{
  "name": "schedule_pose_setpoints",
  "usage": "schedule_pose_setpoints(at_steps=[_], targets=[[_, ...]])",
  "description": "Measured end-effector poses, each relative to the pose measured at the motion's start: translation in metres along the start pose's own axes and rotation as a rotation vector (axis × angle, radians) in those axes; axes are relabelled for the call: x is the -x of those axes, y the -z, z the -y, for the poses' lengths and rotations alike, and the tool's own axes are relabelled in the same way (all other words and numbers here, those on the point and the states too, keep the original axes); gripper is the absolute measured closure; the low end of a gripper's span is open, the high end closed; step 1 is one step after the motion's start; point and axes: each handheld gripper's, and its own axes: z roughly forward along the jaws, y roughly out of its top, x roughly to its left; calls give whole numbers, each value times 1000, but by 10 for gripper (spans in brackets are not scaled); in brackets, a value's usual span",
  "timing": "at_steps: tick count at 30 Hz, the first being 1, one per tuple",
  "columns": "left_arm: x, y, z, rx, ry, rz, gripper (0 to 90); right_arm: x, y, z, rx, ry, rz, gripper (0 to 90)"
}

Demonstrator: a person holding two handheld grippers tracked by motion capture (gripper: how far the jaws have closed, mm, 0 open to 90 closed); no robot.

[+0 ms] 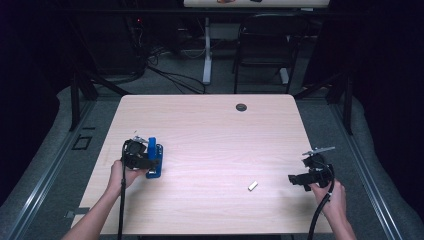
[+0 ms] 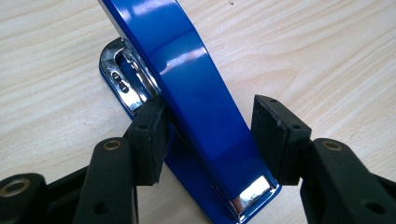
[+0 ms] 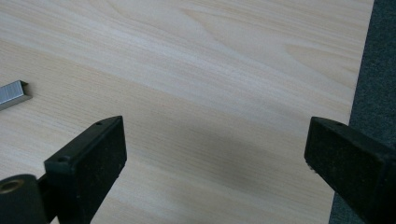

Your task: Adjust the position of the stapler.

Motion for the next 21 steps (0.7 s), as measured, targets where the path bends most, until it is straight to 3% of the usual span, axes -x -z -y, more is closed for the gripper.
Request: schedule_pose_setpoints(at_steps=[6, 12, 18, 21], targets=[[0, 0, 1, 9, 7, 36, 513, 1, 0, 0, -2, 2, -4, 53], [7, -3, -1, -3, -58, 27, 557, 1, 0, 0, 1, 4, -3, 53], [7, -2, -1, -7, -68, 36, 563, 1, 0, 0, -2, 3, -6, 53], [9, -4, -2, -3, -66, 17, 557, 1, 0, 0, -3, 5, -4, 53]])
